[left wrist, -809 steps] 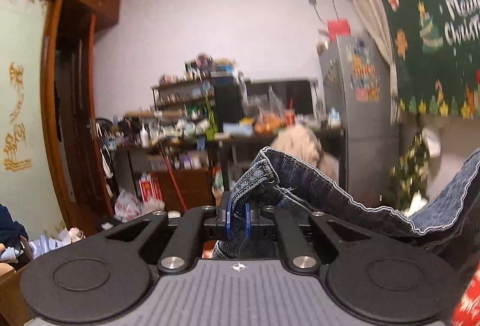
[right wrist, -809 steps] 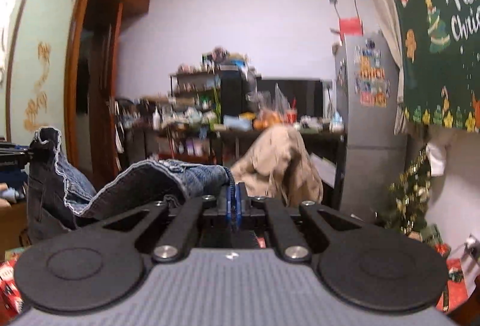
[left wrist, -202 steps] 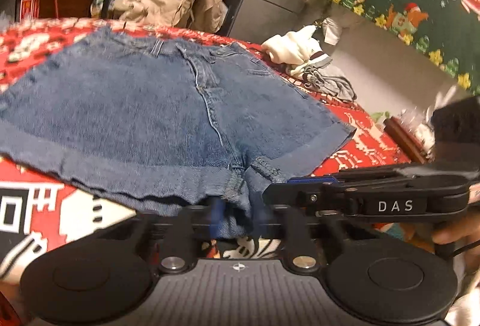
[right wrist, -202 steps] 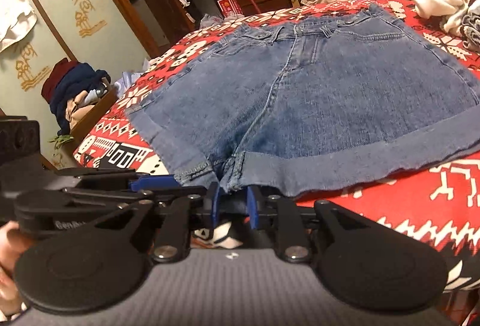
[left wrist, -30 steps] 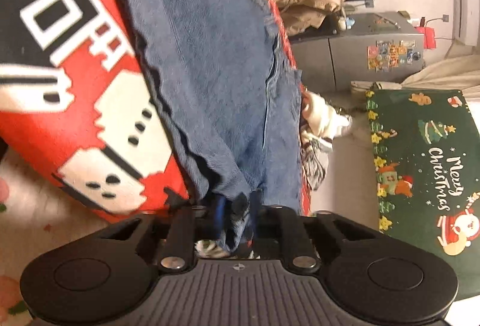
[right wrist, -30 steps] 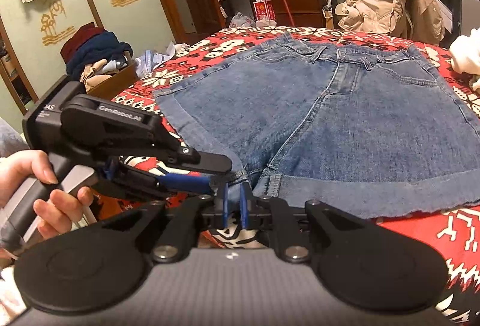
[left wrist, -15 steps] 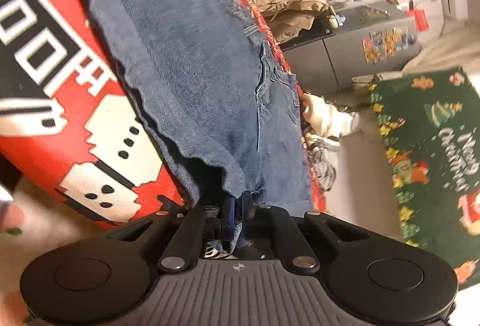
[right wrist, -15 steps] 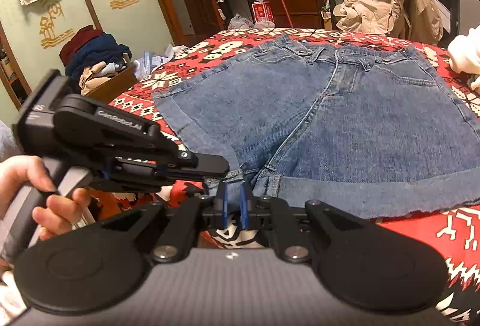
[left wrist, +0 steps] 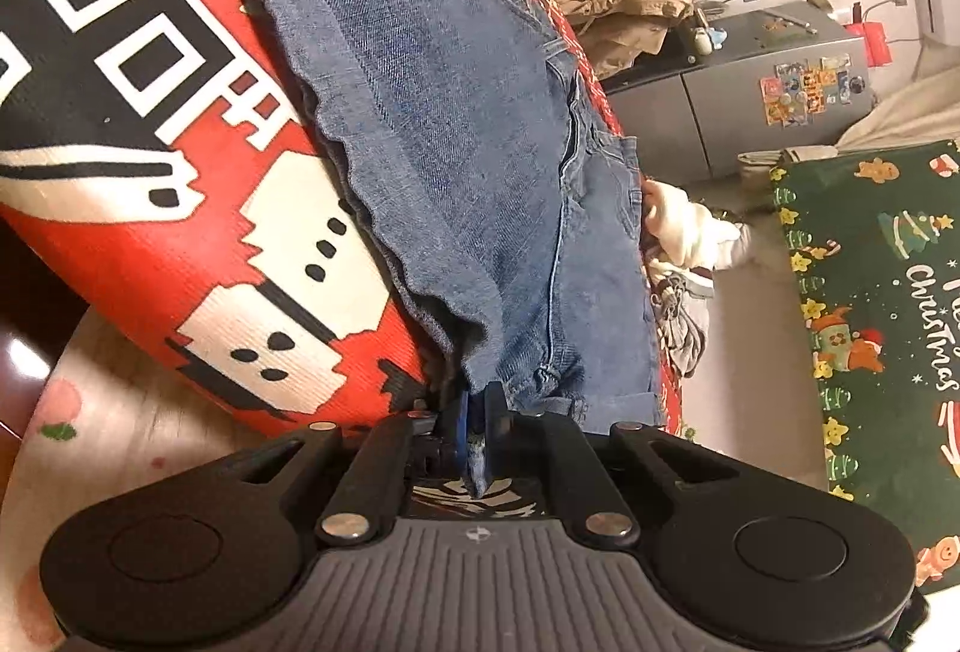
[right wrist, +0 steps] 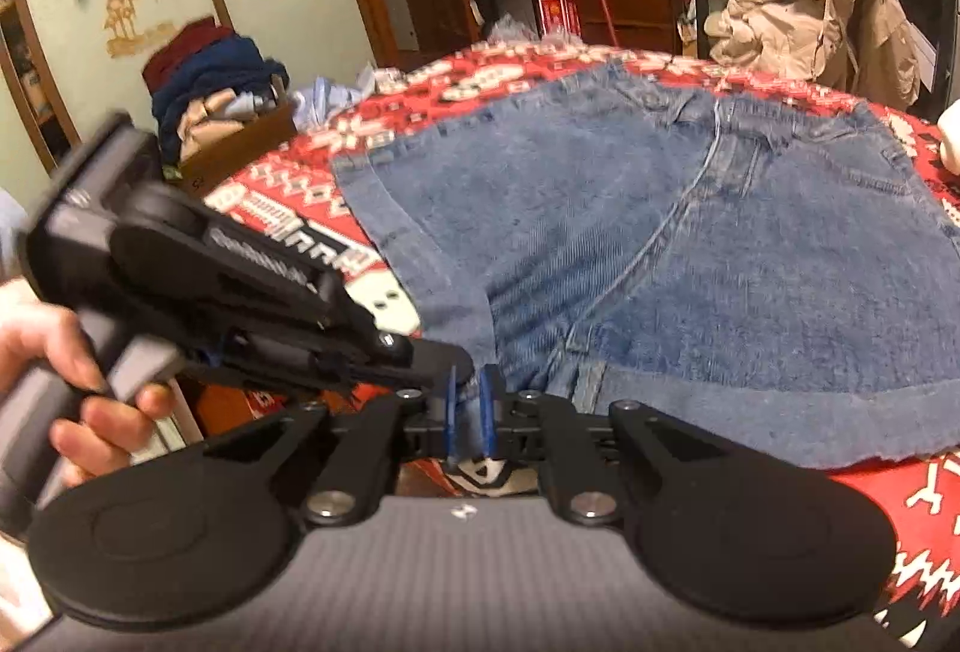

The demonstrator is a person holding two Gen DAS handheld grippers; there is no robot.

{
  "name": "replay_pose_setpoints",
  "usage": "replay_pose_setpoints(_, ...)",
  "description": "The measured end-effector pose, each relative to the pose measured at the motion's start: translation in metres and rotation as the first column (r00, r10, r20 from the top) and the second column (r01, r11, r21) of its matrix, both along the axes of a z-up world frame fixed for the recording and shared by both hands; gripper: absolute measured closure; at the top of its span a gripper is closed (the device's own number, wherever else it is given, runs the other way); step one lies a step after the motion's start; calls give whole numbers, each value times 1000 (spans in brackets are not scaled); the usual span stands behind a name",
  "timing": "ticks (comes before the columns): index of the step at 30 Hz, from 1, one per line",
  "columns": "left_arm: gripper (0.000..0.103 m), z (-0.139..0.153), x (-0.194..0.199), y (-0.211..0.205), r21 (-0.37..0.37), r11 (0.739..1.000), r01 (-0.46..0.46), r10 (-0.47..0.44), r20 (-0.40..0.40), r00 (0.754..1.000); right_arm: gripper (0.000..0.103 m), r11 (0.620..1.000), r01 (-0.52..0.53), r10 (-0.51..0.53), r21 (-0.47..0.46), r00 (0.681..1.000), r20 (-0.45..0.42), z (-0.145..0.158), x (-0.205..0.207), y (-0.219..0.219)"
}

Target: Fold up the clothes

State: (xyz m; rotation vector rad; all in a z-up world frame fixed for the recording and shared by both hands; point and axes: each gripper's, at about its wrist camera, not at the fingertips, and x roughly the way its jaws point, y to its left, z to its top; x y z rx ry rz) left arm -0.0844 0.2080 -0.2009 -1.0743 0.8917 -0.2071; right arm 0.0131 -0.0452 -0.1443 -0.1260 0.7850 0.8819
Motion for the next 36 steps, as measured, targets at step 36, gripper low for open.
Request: replay_pose_setpoints(36, 99, 63, 24, -33, 400, 895, 198, -290, 183, 939, 94, 988, 154, -155, 29, 987, 40, 34, 20, -53)
